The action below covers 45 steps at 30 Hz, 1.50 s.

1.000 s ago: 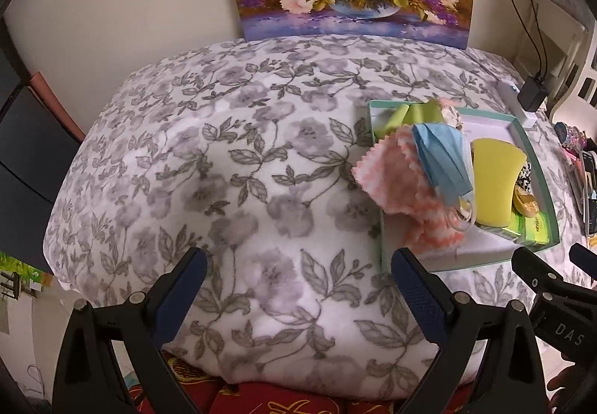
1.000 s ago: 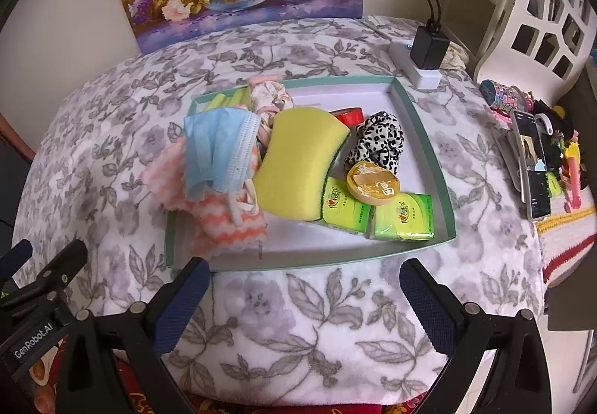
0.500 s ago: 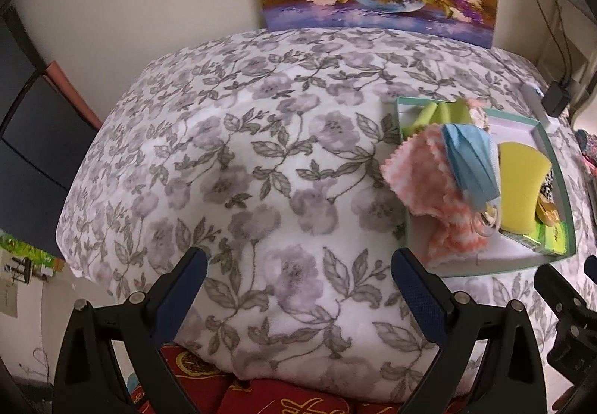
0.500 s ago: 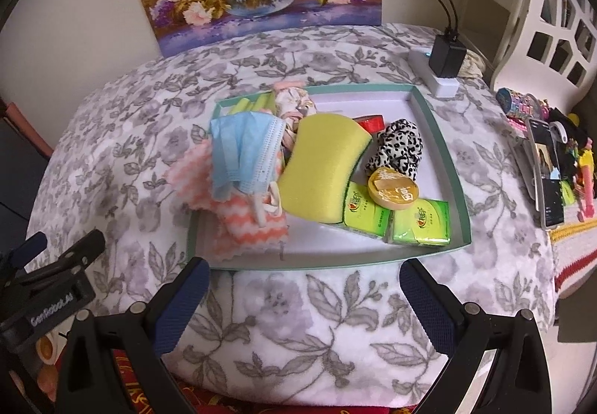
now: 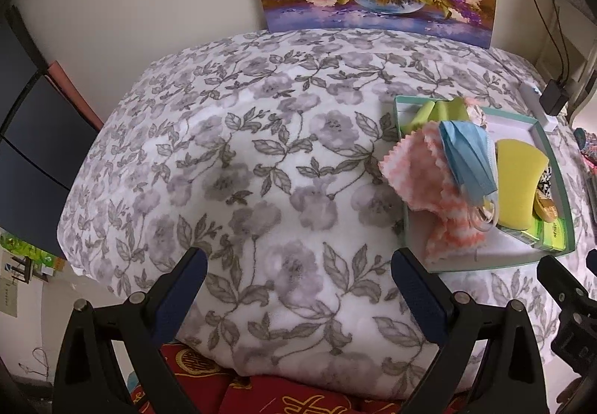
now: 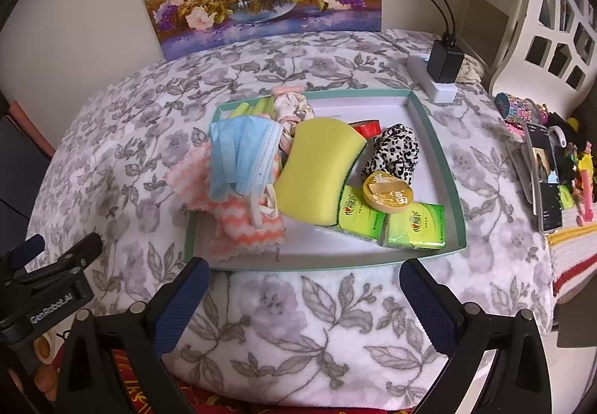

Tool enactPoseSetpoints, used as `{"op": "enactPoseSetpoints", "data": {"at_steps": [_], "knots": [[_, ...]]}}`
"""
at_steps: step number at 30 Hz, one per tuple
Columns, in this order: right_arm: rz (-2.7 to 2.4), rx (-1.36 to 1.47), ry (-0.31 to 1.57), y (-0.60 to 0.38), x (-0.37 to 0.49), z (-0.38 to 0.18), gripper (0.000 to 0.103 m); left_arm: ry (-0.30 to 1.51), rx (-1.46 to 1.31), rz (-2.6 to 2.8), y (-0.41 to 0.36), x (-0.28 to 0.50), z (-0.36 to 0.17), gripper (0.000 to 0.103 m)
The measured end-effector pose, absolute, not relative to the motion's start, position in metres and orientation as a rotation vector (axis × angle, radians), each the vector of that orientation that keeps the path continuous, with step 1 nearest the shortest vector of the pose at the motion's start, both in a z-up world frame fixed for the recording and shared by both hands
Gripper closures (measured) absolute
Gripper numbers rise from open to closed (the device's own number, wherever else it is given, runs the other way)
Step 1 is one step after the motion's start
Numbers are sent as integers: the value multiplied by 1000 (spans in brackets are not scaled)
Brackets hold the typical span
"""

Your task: Organize soft objects

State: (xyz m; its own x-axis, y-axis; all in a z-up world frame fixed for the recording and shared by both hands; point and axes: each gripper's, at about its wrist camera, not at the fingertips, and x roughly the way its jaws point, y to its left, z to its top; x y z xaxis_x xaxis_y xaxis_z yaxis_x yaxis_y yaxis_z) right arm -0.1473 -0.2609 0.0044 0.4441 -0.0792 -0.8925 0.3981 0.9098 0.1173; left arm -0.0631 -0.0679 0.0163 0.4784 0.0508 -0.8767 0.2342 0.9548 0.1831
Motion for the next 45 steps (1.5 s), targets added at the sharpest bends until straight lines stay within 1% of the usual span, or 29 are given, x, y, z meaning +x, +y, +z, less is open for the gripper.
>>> {"op": "enactPoseSetpoints", "data": {"at_steps": [19, 45], "knots": [[-380, 257, 1107, -254, -137, 2, 0, 1122, 208, -238, -58, -59, 12, 4], [-363, 242, 1113, -251, -133, 0, 0, 1137, 204, -226, -55, -58, 10, 4]]}}
